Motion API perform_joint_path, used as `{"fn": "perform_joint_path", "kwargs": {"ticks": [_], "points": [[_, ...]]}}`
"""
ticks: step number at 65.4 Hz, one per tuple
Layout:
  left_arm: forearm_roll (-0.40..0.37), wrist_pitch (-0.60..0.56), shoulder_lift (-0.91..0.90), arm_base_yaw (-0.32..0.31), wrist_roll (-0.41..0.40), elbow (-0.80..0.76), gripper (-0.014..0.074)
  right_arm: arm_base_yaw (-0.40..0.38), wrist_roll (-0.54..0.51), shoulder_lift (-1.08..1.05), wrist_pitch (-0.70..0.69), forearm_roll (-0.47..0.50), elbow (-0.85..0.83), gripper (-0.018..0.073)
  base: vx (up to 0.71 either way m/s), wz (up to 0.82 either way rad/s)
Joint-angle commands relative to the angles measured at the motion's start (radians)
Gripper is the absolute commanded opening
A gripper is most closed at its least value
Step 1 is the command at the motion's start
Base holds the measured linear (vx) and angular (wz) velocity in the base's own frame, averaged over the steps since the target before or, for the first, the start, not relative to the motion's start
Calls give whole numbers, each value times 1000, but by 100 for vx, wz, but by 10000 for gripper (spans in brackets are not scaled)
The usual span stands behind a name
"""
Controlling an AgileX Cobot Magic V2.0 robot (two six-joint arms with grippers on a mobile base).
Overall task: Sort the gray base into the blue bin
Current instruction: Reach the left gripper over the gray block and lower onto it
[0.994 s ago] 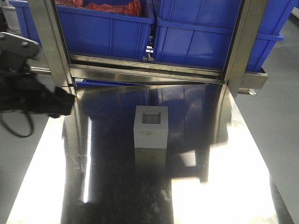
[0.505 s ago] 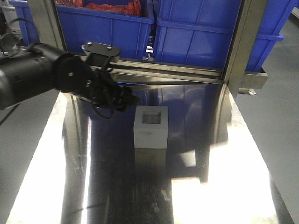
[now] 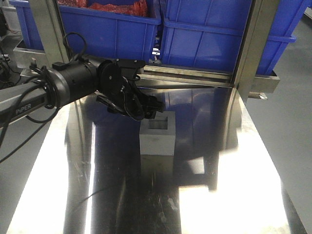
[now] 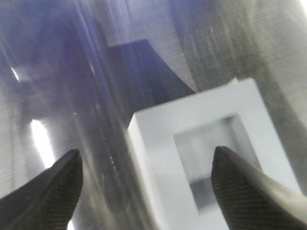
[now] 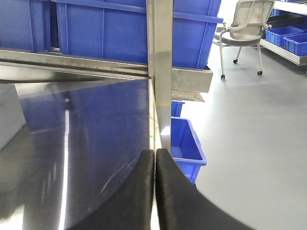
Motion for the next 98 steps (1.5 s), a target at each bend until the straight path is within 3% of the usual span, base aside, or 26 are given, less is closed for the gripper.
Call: {"fn": "perform_joint_path", "kwargs": {"ticks": [1, 64, 74, 91, 98], "points": [[-11, -37, -41, -5, -7, -36, 524, 0, -8, 1, -75, -7, 1, -5, 0, 0], [-10, 2, 14, -5, -6, -36, 505, 0, -8, 1, -75, -7, 1, -5, 0, 0], [-2, 8, 14, -5, -5, -36, 368, 0, -8, 1, -75, -7, 1, -5, 0, 0], [-1, 7, 14, -5, -4, -36, -9, 0, -8, 1, -75, -7, 1, -5, 0, 0], [-1, -1, 12, -5, -2, -36, -8, 0, -8, 1, -75, -7, 1, -5, 0, 0]]}}
